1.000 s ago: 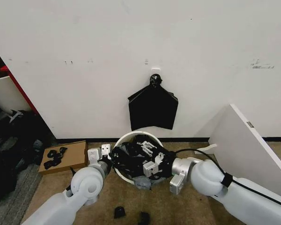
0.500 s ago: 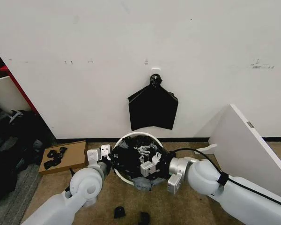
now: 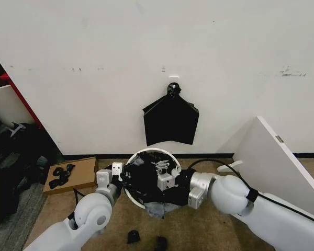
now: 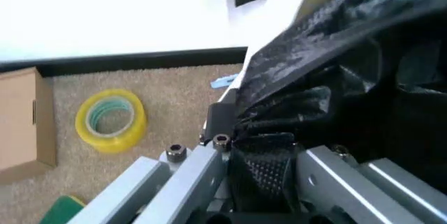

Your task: Place the garbage bag over the trash bin.

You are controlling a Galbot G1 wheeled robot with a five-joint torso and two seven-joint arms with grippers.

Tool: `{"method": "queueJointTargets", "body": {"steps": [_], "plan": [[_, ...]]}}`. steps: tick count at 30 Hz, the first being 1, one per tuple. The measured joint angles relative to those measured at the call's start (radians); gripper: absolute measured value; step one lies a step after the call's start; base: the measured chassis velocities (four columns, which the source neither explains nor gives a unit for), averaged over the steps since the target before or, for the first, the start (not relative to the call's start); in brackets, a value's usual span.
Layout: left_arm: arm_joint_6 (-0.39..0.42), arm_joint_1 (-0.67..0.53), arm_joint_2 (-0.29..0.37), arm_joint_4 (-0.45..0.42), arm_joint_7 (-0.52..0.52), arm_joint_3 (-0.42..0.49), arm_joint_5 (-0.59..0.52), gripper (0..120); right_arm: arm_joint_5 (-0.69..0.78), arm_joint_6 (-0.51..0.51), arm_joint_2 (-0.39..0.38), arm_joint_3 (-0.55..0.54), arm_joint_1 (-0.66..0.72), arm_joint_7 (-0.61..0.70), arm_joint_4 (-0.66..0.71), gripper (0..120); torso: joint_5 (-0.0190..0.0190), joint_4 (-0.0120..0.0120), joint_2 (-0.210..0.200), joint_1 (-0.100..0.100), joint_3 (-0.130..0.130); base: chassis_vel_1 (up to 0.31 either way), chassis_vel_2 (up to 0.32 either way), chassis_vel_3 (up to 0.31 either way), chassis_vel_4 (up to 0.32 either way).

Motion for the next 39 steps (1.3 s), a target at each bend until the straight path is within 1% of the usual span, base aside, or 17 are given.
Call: {"method": "queueJointTargets", "body": {"steps": [4,6,8,9,11,12,18,23,28,30,32,34,35,36,37,39], "plan": [[-0.015,0.02,0.024,-0.007,0.062,0.01,0.093,1,0.039,0.0,0.02,-0.001,0.036,0.024,-0.03,0,0.0001,0.0,0.0,0.0,0.0,0.0,0.0,0.0,0.0],[-0.017,0.022,0.027,-0.008,0.069,0.012,0.107,1,0.046,-0.001,0.023,-0.003,0.042,0.027,-0.034,0,0.0001,0.0,0.0,0.0,0.0,0.0,0.0,0.0,0.0],[-0.03,0.029,0.038,-0.009,0.097,0.023,0.157,1,0.059,-0.002,0.034,-0.008,0.057,0.033,-0.046,0,0.0001,-0.0001,0.0,0.0,0.0,0.0,0.0,0.0,0.0],[-0.048,0.035,0.047,-0.009,0.126,0.031,0.215,1,0.065,-0.002,0.044,-0.011,0.069,0.036,-0.061,0,0.0,0.0,0.0,0.0,0.0,0.0,0.0,0.0,0.0],[-0.069,0.041,0.056,-0.009,0.151,0.036,0.267,1,0.071,-0.002,0.053,-0.017,0.081,0.042,-0.08,0,0.0001,0.0001,0.0,0.0,0.0,0.0,0.0,0.0,0.0],[-0.069,0.041,0.056,-0.009,0.151,0.036,0.267,1,0.071,-0.002,0.053,-0.017,0.081,0.042,-0.08,0,0.0001,0.0001,0.0,0.0,0.0,0.0,0.0,0.0,0.0],[-0.14,0.055,0.085,-0.011,0.216,0.04,0.394,1,0.101,0.005,0.059,-0.033,0.106,0.052,-0.155,0,0.0001,-0.0001,0.0,0.0,0.0,0.0,0.0,0.0,0.0],[-0.172,0.07,0.1,-0.002,0.233,0.036,0.433,1,0.127,0.017,0.056,-0.033,0.113,0.056,-0.196,0,0.0001,0.0001,0.0,0.0,0.0,0.0,0.0,0.0,0.0],[-0.185,0.077,0.098,0.002,0.234,0.031,0.418,1,0.152,0.015,0.034,-0.014,0.106,0.063,-0.194,0,0.0002,-0.0002,0.0,0.0,0.0,0.0,0.0,0.0,0.0],[-0.212,0.083,0.098,0.01,0.24,0.031,0.421,1,0.181,0.002,0.019,-0.01,0.105,0.068,-0.192,0,0.0001,-0.0003,0.0,0.0,0.0,0.0,0.0,0.0,0.0],[-0.235,0.088,0.099,0.011,0.249,0.031,0.434,1,0.227,-0.014,0.008,-0.011,0.105,0.072,-0.195,0,0.0002,0.0,0.0,0.0,0.0,0.0,0.0,0.0,0.0],[-0.238,0.089,0.1,0.011,0.25,0.031,0.435,1,0.245,-0.021,0.006,-0.013,0.105,0.073,-0.195,0,0.0002,0.0001,0.0,0.0,0.0,0.0,0.0,0.0,0.0],[-0.243,0.09,0.099,0.01,0.251,0.031,0.436,1,0.285,-0.035,0.003,-0.017,0.104,0.076,-0.196,0,0.0001,0.0001,0.0,0.0,0.0,0.0,0.0,0.0,0.0],[-0.248,0.091,0.099,0.01,0.252,0.031,0.439,1,0.328,-0.047,0.0,-0.022,0.104,0.079,-0.196,0,0.0002,0.0,0.0,0.0,0.0,0.0,0.0,0.0,0.0],[-0.253,0.092,0.099,0.009,0.253,0.031,0.447,1,0.422,-0.065,-0.004,-0.031,0.104,0.088,-0.197,0,0.0002,-0.0001,0.0,0.0,0.0,0.0,0.0,0.0,0.0],[-0.264,0.097,0.1,0.008,0.258,0.028,0.465,1,0.559,-0.093,-0.008,-0.042,0.103,0.106,-0.2,0,0.0002,-0.0001,0.0,0.0,0.0,0.0,0.0,0.0,0.0]]}}
